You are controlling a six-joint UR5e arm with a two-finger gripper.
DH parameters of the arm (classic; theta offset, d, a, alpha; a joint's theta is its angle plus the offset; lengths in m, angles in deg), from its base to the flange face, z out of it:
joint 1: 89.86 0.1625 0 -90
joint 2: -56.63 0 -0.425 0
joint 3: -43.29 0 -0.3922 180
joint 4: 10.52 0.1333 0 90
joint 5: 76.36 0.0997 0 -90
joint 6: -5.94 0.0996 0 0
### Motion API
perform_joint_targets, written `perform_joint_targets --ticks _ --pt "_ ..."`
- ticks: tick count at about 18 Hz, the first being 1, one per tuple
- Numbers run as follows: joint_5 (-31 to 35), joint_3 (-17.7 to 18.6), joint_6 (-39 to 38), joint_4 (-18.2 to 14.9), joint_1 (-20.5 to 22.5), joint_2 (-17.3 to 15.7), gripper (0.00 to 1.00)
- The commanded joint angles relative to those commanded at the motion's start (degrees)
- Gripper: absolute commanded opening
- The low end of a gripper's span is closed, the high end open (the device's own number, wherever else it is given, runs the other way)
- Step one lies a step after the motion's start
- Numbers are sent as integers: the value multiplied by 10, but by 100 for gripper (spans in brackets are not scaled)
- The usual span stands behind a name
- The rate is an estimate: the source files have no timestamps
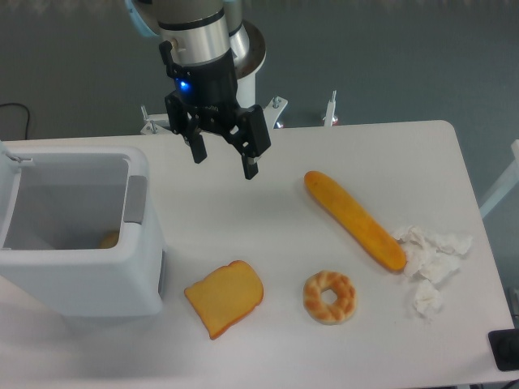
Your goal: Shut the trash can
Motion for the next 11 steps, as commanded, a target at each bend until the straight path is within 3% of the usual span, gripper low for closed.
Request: perform_joint_targets --ticks 4,7,11 --pt "-9 -2 -3 1 1 -1 100" --pt "-52 -4 -11 1 18 -8 100" --pt "-105 -5 -78 2 40 -12 100"
